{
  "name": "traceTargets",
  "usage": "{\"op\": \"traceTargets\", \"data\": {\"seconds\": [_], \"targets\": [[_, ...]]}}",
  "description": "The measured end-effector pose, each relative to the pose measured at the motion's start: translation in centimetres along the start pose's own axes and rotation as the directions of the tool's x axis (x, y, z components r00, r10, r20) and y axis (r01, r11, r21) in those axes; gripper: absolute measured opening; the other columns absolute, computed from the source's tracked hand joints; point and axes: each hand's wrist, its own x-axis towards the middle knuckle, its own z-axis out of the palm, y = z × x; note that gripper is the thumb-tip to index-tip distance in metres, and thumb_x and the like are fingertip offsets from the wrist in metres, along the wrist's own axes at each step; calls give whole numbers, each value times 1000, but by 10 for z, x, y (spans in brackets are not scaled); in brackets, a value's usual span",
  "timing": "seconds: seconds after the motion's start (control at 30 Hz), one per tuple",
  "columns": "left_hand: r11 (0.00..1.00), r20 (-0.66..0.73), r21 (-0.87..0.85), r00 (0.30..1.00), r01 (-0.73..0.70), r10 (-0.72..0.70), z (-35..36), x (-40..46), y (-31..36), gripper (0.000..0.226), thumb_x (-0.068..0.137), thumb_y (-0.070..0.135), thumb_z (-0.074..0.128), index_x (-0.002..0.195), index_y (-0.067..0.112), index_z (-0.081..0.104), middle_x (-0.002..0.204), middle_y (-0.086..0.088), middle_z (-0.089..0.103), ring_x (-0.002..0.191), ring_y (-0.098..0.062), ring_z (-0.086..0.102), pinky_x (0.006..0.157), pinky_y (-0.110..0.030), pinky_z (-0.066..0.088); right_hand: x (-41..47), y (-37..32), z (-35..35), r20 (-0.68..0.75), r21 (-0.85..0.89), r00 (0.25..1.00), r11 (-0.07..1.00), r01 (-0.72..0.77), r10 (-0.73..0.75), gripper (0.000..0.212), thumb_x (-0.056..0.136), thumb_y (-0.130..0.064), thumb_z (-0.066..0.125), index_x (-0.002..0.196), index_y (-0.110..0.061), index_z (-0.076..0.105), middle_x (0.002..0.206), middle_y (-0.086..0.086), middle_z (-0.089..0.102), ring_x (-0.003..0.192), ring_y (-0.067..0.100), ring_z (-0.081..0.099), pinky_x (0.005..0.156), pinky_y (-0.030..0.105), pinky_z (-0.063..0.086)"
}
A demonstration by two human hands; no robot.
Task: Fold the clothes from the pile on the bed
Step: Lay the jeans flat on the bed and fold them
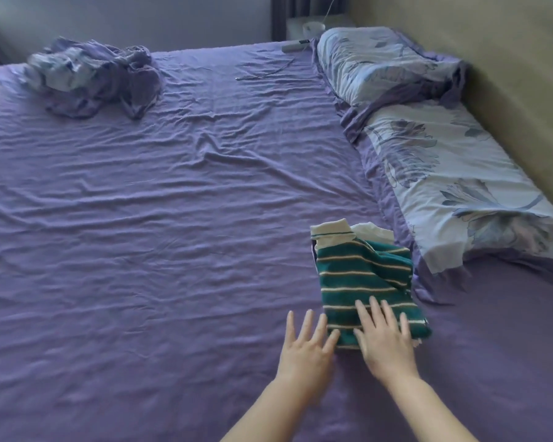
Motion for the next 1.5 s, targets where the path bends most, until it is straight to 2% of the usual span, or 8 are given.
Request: {"op": "traceTargets", "data": {"seconds": [0.1, 0.17, 0.23, 0.33, 0.67, 0.9, 1.2, 1.5], "targets": [[994, 47, -39, 994, 104, -102, -14, -46, -19, 60, 97, 38, 40, 149, 17, 18, 156, -13, 18, 145, -33, 7, 112, -60, -10, -30, -47, -27, 26, 40, 992, 992, 121, -122, 50, 57, -33, 84, 99, -7, 74, 105, 16, 70, 92, 32, 69, 71, 55, 53], [981, 38, -60, 983, 183, -181, -25, -82, -40, 49, 95, 33, 45, 138, 12, 35, 142, -14, 42, 135, -33, 31, 114, -54, 6, -48, -82, -37, 1, 91, 986, 982, 167, -168, 61, 36, -29, 95, 90, -6, 75, 96, 13, 73, 82, 28, 71, 65, 49, 56], [958, 24, -89, 962, 274, -273, -32, -124, -67, 36, 93, 31, 46, 124, 12, 49, 128, -13, 55, 123, -32, 47, 109, -46, 22, -70, -122, -53, -11, 55, 966, 964, 260, -260, 57, 47, -31, 92, 94, -5, 73, 99, 11, 72, 82, 25, 71, 68, 43, 57], [911, 9, -147, 922, 385, -388, -33, -193, -112, 35, 94, 35, 42, 116, 12, 55, 122, -13, 60, 115, -33, 54, 98, -41, 35, -102, -194, -64, 59, 86, 918, 919, 386, -391, 42, 92, -36, 49, 129, -17, 49, 131, 0, 53, 116, 22, 54, 95, 34, 41], [778, -9, -248, 802, 577, -597, 13, -483, -284, 43, 93, 46, 42, 119, 15, 56, 125, -9, 58, 117, -31, 53, 96, -39, 38, -244, -466, -84, 108, 9, 790, 795, 607, -604, 30, 95, -31, 36, 120, -20, 49, 126, 2, 56, 120, 20, 50, 96, 32, 35], [576, 15, -398, 633, 714, -774, 40, -651, -375, 42, 91, 49, 41, 120, 21, 56, 127, -3, 57, 119, -27, 53, 96, -34, 39, -312, -625, -110, 106, 70, 671, 679, 731, -734, 35, 93, -34, 40, 126, -21, 46, 130, -1, 53, 122, 19, 48, 96, 30, 35], [481, 2, -487, 551, 730, -835, 34, -687, -466, 38, 92, 47, 44, 122, 28, 57, 127, 2, 59, 117, -24, 55, 92, -32, 43, -278, -739, -126, 33, 121, 554, 553, 824, -832, 30, 94, -34, 41, 118, -19, 50, 115, 1, 60, 107, 24, 56, 84, 31, 44], [359, 124, -530, 489, 768, -863, 32, -683, -559, 35, 92, 40, 45, 122, 29, 57, 129, 3, 57, 118, -23, 54, 93, -33, 45, -190, -824, -124, 183, 162, 489, 517, 841, -853, 28, 92, -30, 46, 112, -14, 58, 114, 7, 58, 109, 25, 54, 88, 33, 45]]}}
